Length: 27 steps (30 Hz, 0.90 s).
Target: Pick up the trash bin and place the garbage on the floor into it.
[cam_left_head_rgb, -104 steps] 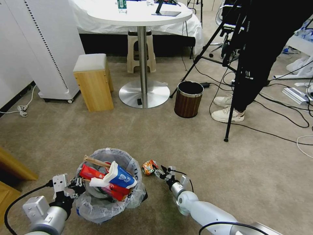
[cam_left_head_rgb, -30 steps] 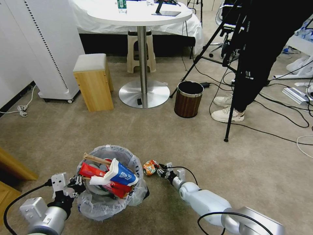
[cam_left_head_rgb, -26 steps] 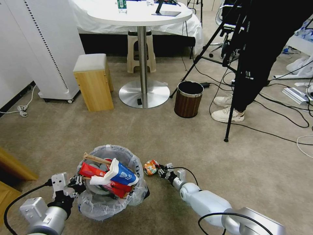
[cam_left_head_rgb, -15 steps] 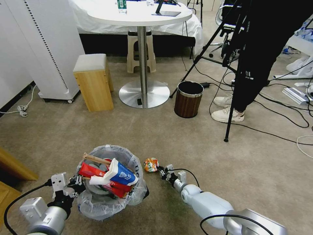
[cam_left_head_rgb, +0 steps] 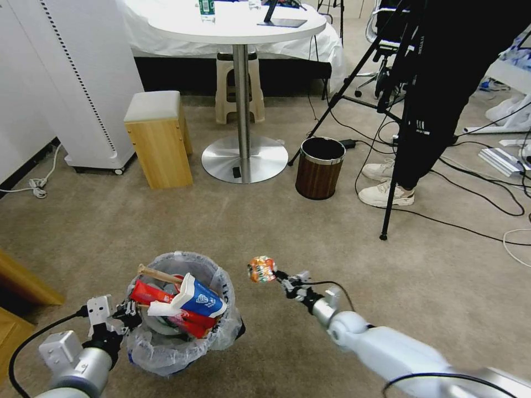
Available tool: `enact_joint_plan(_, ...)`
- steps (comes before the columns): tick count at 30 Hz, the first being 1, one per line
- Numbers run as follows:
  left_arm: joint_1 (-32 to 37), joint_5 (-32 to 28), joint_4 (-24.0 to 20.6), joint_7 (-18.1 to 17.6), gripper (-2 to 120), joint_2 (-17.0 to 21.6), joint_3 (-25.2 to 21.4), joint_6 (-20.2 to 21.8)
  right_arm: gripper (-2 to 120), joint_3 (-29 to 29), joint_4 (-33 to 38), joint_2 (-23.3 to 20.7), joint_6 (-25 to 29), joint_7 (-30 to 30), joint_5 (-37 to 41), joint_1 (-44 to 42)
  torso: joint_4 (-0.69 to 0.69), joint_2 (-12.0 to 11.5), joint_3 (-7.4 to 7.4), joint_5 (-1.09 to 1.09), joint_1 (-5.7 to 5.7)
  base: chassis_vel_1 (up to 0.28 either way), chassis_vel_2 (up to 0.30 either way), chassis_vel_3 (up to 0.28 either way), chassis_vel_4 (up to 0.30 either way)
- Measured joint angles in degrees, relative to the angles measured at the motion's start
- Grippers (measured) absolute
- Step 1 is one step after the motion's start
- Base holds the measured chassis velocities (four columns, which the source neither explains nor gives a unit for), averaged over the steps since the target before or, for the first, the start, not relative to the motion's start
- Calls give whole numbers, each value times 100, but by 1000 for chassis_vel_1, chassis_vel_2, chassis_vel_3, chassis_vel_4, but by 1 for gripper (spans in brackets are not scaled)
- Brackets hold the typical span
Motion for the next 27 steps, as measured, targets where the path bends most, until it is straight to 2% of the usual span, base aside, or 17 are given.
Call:
enact_joint_plan(2,1,-20,10,-8,1,12,4,13,7,35,224,-109,48,-14,-43,-35,2,0,0,1,0,0,0,0,0)
enact_joint_plan(5,30,-25,76,-26,1,57,12,40,7,293,1314,-594,437,-299,-268,-202,4,0,0,1,0,0,0,0,0)
enact_joint_plan(10,52,-25,90,-25,1,88,-4,45,7,449,2010,-912,512,-492,-285,-243,3,0,0,1,0,0,0,0,0)
enact_joint_plan(12,56,-28,94,-41,1,112,-22,52,7,443,2624,-1181,496,-541,-252,-171,3,0,0,0,0,0,0,0,0)
enact_joint_plan(14,57,-29,94,-41,1,115,-23,54,7,421,2717,-1218,486,-541,-239,-140,2,0,0,0,0,0,0,0,0)
enact_joint_plan(15,69,-31,86,-42,1,125,-24,60,7,291,3114,-1349,419,-519,-162,45,2,1,0,-1,0,0,0,0,0)
enact_joint_plan(20,110,-26,-5,-51,1,143,-21,78,7,-176,3755,-1307,103,-331,173,653,2,0,0,-1,0,0,0,0,0)
enact_joint_plan(25,113,-31,-72,-69,1,149,-23,96,7,-657,3836,-1048,-23,-103,385,1092,4,0,0,0,0,0,0,0,0)
enact_joint_plan(27,126,-39,-146,-87,1,148,-30,112,7,-1142,3785,-870,-93,31,439,1361,4,0,0,-2,0,0,0,0,0)
